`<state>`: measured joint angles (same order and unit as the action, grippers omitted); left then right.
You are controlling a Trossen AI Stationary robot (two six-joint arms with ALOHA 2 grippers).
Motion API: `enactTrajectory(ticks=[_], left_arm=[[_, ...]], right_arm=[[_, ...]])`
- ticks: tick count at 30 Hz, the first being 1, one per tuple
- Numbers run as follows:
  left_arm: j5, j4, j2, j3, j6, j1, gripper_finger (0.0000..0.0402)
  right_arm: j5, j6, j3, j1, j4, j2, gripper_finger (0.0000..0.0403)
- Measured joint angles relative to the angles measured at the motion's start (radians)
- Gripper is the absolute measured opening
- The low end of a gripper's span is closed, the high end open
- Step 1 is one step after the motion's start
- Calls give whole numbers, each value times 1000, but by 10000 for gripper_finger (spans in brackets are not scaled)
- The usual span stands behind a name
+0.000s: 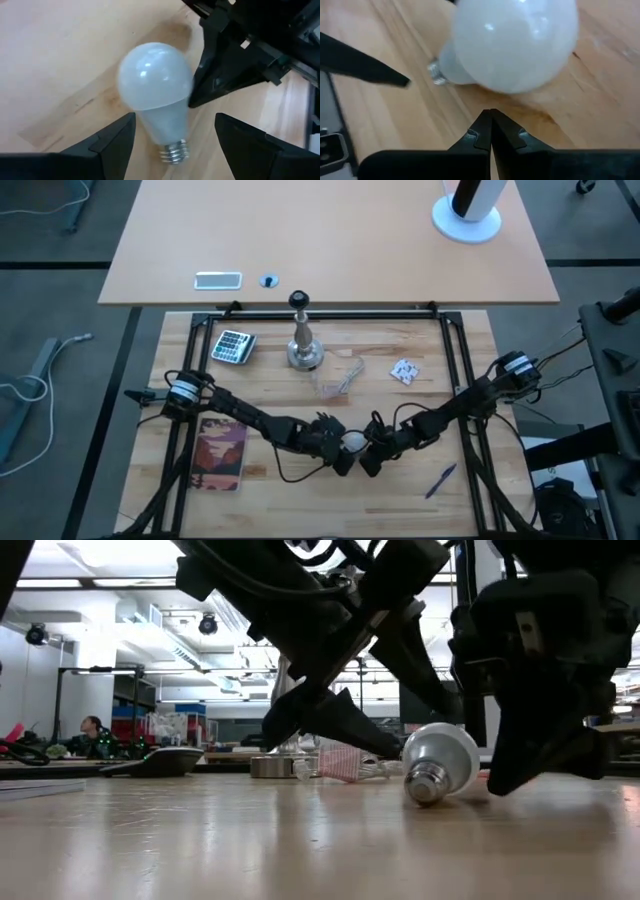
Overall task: Screw lightbulb
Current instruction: Insert the lightbulb into the lamp
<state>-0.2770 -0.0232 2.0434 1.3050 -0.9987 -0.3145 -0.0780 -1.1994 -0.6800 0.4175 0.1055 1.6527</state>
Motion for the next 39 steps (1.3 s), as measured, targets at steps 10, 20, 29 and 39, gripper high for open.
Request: enactTrajectory(ticks=[10, 20, 29, 39], left_arm=[[-29, 100, 0, -7, 166, -7, 272], [-18, 80, 65, -12, 58, -10, 280], [2, 79, 98, -6, -38, -10, 261], [18, -58, 105, -2, -88, -8, 129]], right_arm=[[-1, 8, 0, -13, 9, 1, 0], [-1, 22, -1, -40, 43, 2, 0], [21, 40, 0, -39, 41, 2, 0], [50, 56, 0, -39, 38, -7, 0]])
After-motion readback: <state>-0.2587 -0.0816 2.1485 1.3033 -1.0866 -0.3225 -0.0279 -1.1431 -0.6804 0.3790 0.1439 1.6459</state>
